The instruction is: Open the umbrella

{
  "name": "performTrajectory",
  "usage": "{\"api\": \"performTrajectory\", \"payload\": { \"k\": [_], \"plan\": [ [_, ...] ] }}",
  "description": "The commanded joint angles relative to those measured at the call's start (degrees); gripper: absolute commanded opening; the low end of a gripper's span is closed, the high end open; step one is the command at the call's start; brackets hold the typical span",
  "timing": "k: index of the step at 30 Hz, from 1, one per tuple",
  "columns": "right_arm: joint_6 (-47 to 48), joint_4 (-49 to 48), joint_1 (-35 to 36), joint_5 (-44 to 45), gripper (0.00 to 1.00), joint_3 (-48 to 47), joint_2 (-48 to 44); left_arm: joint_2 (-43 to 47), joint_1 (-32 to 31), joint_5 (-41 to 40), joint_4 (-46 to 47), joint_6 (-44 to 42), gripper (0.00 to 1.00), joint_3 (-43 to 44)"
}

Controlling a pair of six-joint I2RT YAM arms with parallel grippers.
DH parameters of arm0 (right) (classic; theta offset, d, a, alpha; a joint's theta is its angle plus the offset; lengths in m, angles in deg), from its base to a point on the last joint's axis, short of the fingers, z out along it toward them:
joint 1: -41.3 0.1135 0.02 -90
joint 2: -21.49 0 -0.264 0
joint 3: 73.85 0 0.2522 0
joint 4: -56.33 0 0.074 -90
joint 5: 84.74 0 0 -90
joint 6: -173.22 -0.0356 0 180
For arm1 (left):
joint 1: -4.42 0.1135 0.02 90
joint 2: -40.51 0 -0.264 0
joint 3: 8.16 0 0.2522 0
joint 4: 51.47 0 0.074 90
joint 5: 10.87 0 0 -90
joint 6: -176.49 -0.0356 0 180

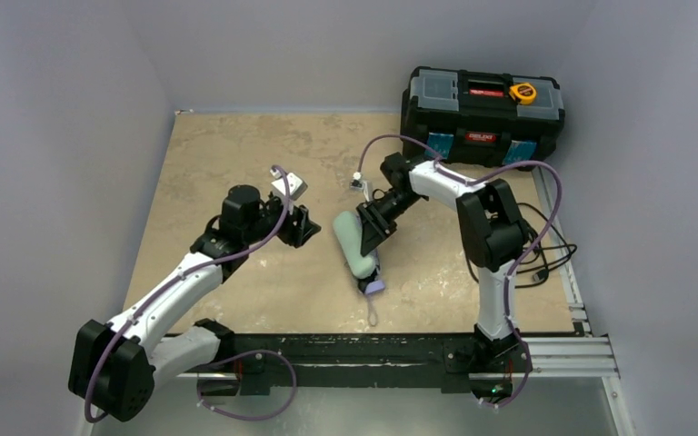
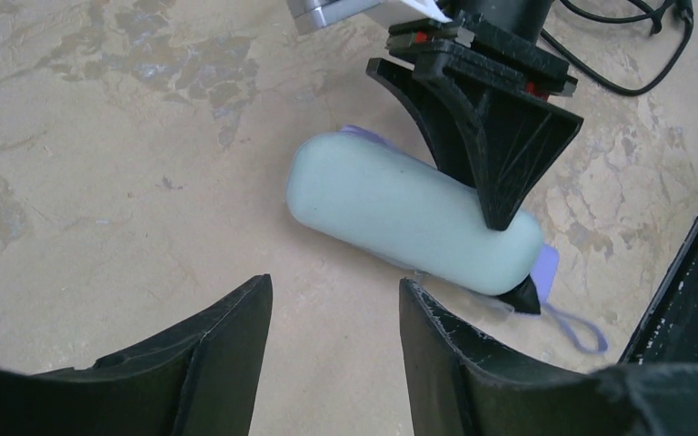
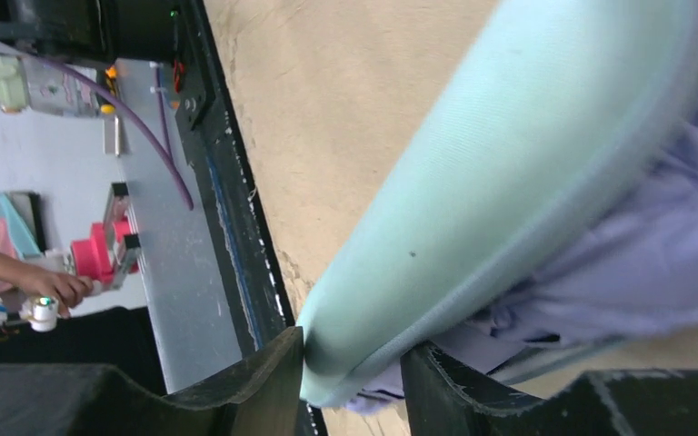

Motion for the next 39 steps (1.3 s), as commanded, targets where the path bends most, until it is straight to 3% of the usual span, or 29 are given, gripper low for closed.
{"api": "performTrajectory", "payload": {
  "k": [1, 14, 25, 33, 39],
  "plan": [
    [-1.1, -3.2, 3.3, 1.4, 0.45, -0.9, -4.0, 2.5, 0.7, 0.4, -4.5, 1.8, 0.54, 3.1],
    [-9.5, -13.6, 8.0, -1.1, 0.71, -3.2, -3.6, 0.5, 3.3, 5.1, -8.2, 12.0, 0.65, 4.7],
    [-13.0, -14.8, 10.3, -0.6, 0.73, -9.4, -1.4, 2.1, 7.3, 7.2, -8.9, 10.5, 0.65, 4.2],
    [-15.5, -19.7, 14.2, 4.7, 0.74, -13.3, 6.0, 2.2, 11.3, 7.5, -10.7, 10.1, 0.64, 3.4],
    [-12.0, -10.5, 14.8, 5.2, 0.77, -21.2, 6.2, 3.1, 16.0, 8.9, -13.8, 9.3, 0.64, 2.9]
  ]
}}
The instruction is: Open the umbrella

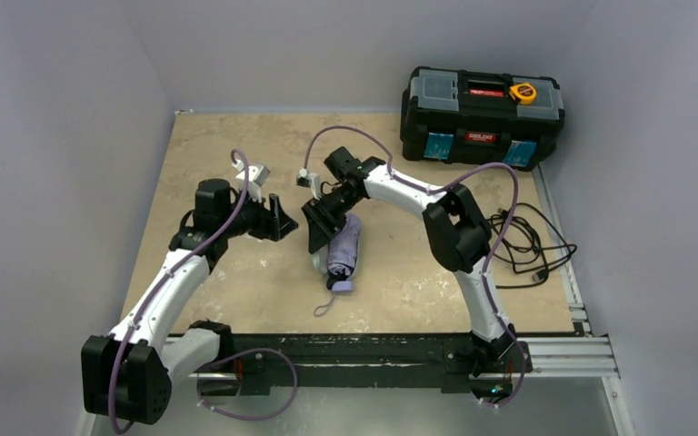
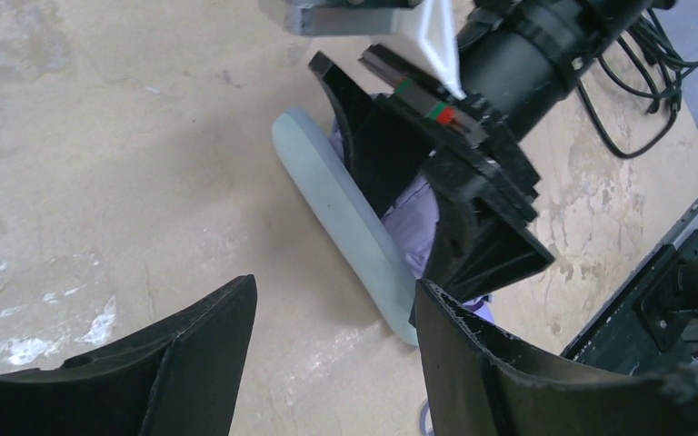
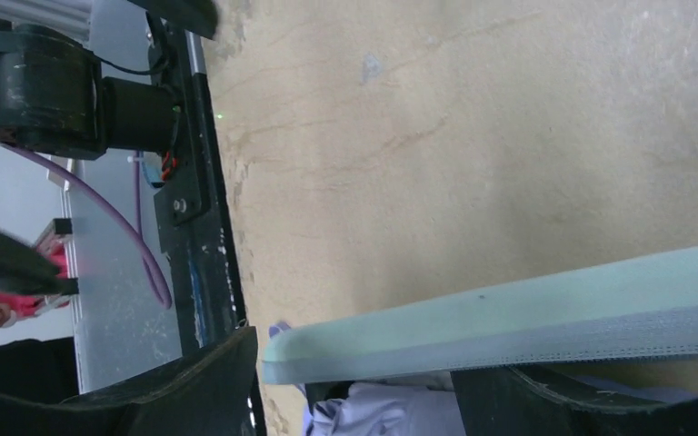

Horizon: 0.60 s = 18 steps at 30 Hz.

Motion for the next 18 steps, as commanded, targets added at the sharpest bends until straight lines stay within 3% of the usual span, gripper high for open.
{"api": "performTrajectory", "payload": {
  "k": [1, 5, 9, 14, 18],
  "plan": [
    [3.0, 6.8, 0.1, 1.9, 0.78, -7.0, -3.3, 2.2, 2.2, 1.7, -1.8, -0.9, 0.63, 0.3],
    [4.5, 8.6, 0.1, 2.0, 0.89, -4.9, -9.4, 2.2, 2.2, 1.6, -1.5, 1.0, 0.65, -0.4],
    [5.7, 10.4, -0.6, 3.4, 0.90, -1.5, -12.3, 0.7, 2.1, 2.8, -0.2, 2.0, 0.72, 0.0],
    [3.3, 9.1, -6.8, 3.0, 0.80, 4.7, -17.2, -3.3, 1.9, 3.6, 0.3, 2.2, 0.75, 2.8],
    [-3.6, 3.8, -10.4, 12.7, 0.71, 13.3, -24.4, -4.8, -3.5, 0.4, 0.1, 0.3, 0.75, 5.0]
  ]
}}
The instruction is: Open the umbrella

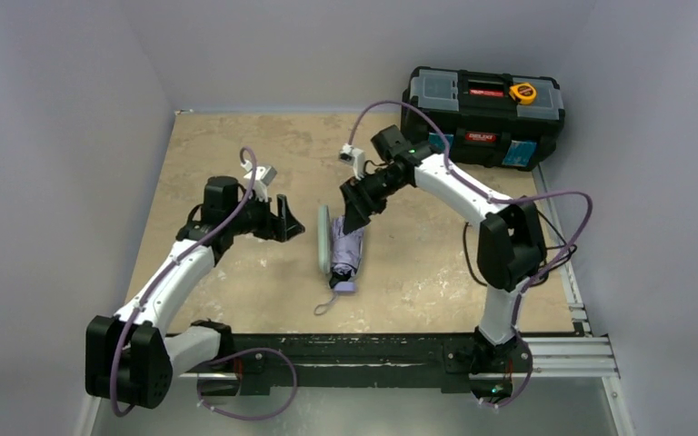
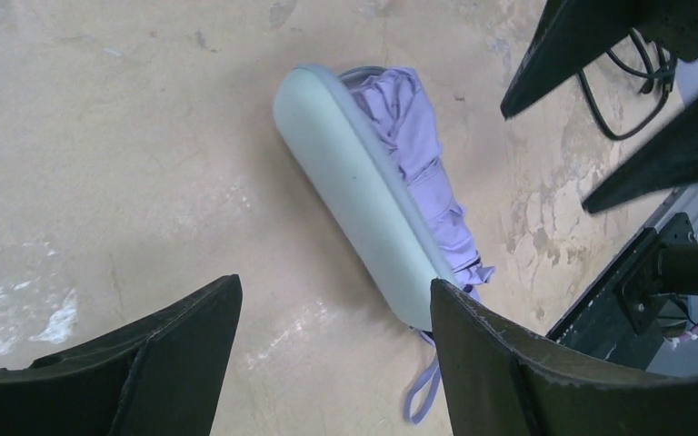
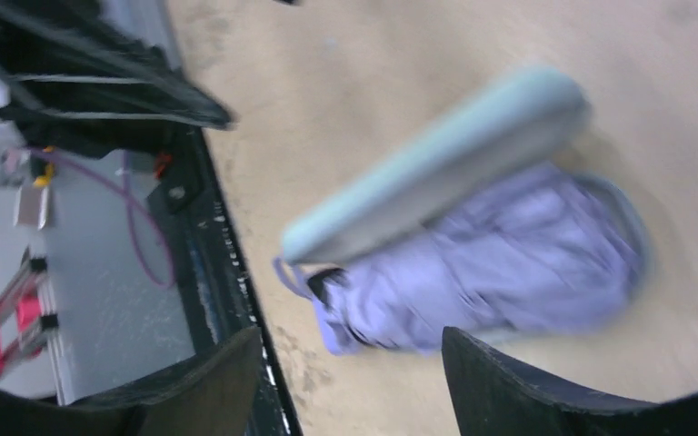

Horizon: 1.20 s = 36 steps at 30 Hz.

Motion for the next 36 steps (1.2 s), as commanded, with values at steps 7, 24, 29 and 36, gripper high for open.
{"api": "performTrajectory", "payload": {
  "k": [7, 24, 29, 36],
  "plan": [
    [-16.5, -15.0, -4.0, 15.6, 0.43, 21.5, -15.0, -3.6, -15.5, -12.4, 3.2, -0.2, 0.77, 5.4],
    [-30.8, -19.9, 4.2, 28.2, 0.69, 16.5, -4.7, -12.7, -14.4, -17.4, 1.3, 7.2, 0.64, 2.4],
    [-33.9, -19.2, 5.9, 31.0, 0.71, 12.7, 0.3, -10.2, -14.3, -12.6, 6.1, 10.2, 0.58, -1.9],
    [-35.0, -17.3, 7.9, 34.3, 0.71, 7.9, 5.8, -11.1, -14.3, -10.9, 7.0, 11.3, 0.46, -1.7]
  ]
}}
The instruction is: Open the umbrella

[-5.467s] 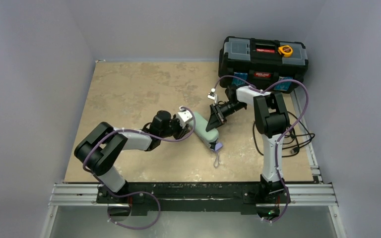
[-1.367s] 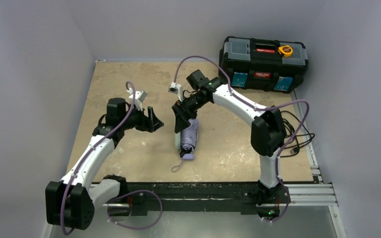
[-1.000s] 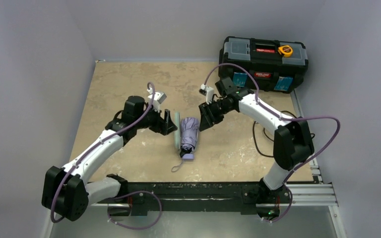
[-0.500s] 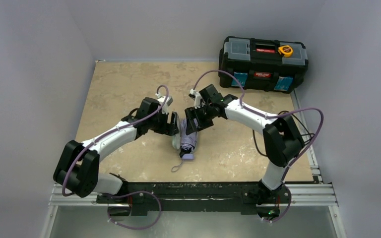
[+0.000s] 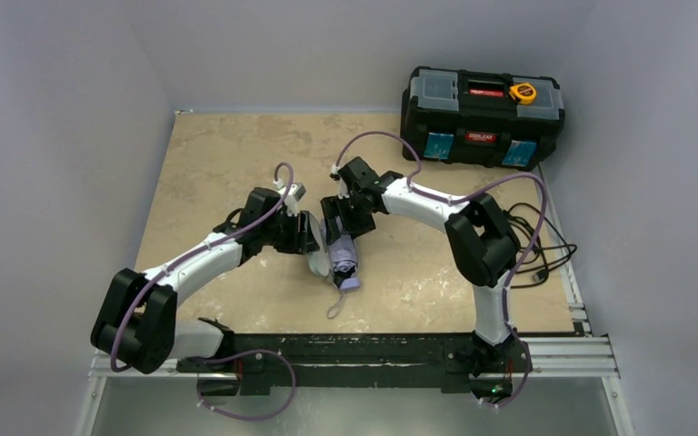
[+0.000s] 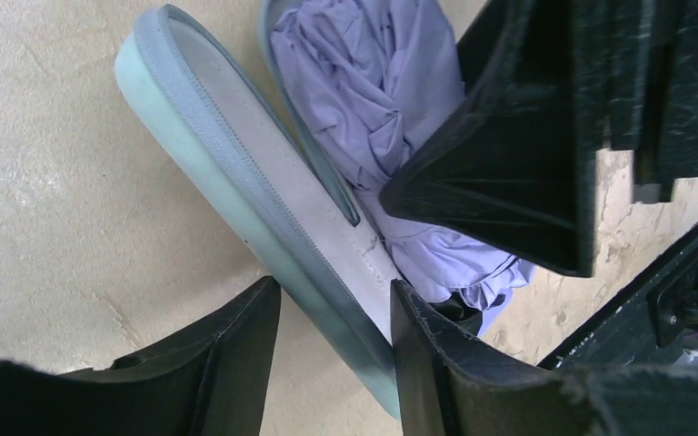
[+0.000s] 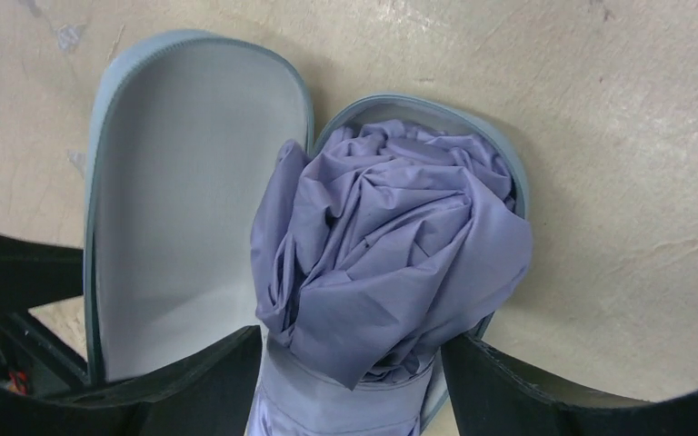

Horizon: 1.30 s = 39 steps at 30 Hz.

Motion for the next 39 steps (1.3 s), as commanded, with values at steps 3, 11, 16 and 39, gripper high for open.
{"api": "performTrajectory", "payload": {
  "k": [3, 11, 16, 39],
  "plan": [
    [-0.7, 0.8, 0.8, 4.0, 0.67, -2.9, 3.3, 0.3, 0.1, 1.4, 2.9, 2.0, 0.44, 0.0],
    [8.2, 5.0, 0.4, -7.3, 0.10, -8.5, 5.4, -0.7, 3.4, 1.1, 2.7, 3.1, 0.32, -0.3],
    [10.7, 4.5, 0.1, -12.5, 0.00, -9.5, 2.9, -0.9, 4.2, 1.0, 2.8, 4.6, 0.27, 0.3],
    [19.3, 2.8, -9.8, -31.8, 0.00, -12.4, -10.8, -8.2, 16.2, 6.9, 8.5, 12.6, 0.59, 8.9]
  ]
}}
